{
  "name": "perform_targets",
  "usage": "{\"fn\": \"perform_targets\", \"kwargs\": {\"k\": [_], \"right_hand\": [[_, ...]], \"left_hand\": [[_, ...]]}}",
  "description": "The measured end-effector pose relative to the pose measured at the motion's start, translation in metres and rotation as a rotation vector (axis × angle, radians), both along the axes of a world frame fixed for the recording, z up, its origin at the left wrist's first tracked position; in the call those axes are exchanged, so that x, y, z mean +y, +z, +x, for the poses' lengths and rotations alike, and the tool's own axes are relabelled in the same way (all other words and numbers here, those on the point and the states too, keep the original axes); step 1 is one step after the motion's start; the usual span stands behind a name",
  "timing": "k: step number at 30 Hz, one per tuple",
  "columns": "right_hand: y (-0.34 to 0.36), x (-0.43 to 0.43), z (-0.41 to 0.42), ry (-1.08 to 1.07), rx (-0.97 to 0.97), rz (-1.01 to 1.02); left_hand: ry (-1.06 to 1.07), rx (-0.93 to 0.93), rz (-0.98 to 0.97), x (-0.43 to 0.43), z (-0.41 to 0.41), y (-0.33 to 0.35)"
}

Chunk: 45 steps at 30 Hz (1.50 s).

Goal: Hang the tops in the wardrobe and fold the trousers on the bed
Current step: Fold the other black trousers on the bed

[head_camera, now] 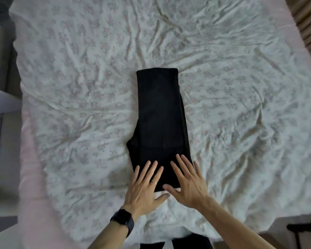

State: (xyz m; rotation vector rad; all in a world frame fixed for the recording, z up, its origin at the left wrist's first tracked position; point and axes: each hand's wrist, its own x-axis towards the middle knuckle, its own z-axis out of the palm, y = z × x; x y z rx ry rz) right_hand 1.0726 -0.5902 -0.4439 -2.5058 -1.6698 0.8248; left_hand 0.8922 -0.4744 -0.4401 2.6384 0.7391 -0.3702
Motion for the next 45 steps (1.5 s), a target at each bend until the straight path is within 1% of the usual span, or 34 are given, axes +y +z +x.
{"fn": "perform_targets", "kwargs": {"k": [2,5,7,9,10,12,16,17,18,21,24,27,28,30,32,34,36,38,39,42,45], "right_hand": [[0.000,-0.015,-0.006,0.134,-0.075,0.020],[-0.002,-0.024,-0.006,0.131,-0.184,0.012],[-0.003,-0.023,-0.005,0.170,-0.205,-0.045],[0.000,-0.026,-0.004,0.263,-0.187,-0.194],[0.003,-0.021,-0.003,0.290,-0.164,-0.263],[0.011,-0.022,0.000,0.312,-0.182,-0.267],[0.048,-0.031,-0.002,0.300,-0.171,-0.208],[0.066,-0.039,-0.001,0.280,-0.165,-0.190],[0.075,-0.041,-0.001,0.264,-0.140,-0.186],[0.129,-0.057,-0.001,0.249,-0.076,-0.181],[0.176,-0.071,-0.008,0.281,0.043,-0.309],[0.206,-0.071,-0.008,0.330,0.199,-0.443],[0.211,-0.066,-0.004,0.337,0.241,-0.465],[0.216,-0.053,0.011,0.267,0.316,-0.435],[0.213,-0.032,0.033,0.085,0.358,-0.287],[0.197,-0.006,0.052,-0.124,0.334,-0.074],[0.178,0.019,0.063,-0.299,0.315,0.102],[0.154,0.048,0.071,-0.402,0.311,0.199],[0.129,0.076,0.081,-0.449,0.310,0.220],[0.086,0.112,0.095,-0.583,0.339,0.234],[0.034,0.147,0.112,-0.657,0.314,0.273]], "left_hand": [[-0.058,0.066,0.049,-0.005,-0.006,0.001],[-0.089,0.192,0.106,-0.008,0.001,-0.001],[-0.119,0.308,0.142,-0.009,0.005,-0.005],[-0.136,0.384,0.177,-0.017,0.008,-0.001],[-0.140,0.407,0.165,-0.016,0.010,0.000],[-0.157,0.418,0.201,-0.024,0.011,0.008],[-0.255,0.455,0.251,-0.036,0.010,0.036],[-0.251,0.454,0.258,-0.042,0.008,0.053],[-0.246,0.455,0.241,-0.045,0.006,0.062],[-0.206,0.435,0.163,-0.059,0.001,0.122],[-0.169,0.467,-0.021,-0.077,-0.004,0.175],[-0.111,0.545,-0.233,-0.080,-0.005,0.208],[-0.074,0.536,-0.292,-0.076,-0.005,0.214],[0.033,0.424,-0.385,-0.059,-0.002,0.222],[0.145,0.211,-0.357,-0.029,0.003,0.221],[0.278,0.018,-0.292,0.007,0.013,0.210],[0.384,-0.112,-0.239,0.038,0.028,0.195],[0.483,-0.217,-0.227,0.068,0.048,0.172],[0.535,-0.251,-0.234,0.094,0.064,0.146],[0.677,-0.317,-0.258,0.128,0.090,0.100],[0.674,-0.331,-0.225,0.161,0.113,0.043]]}}
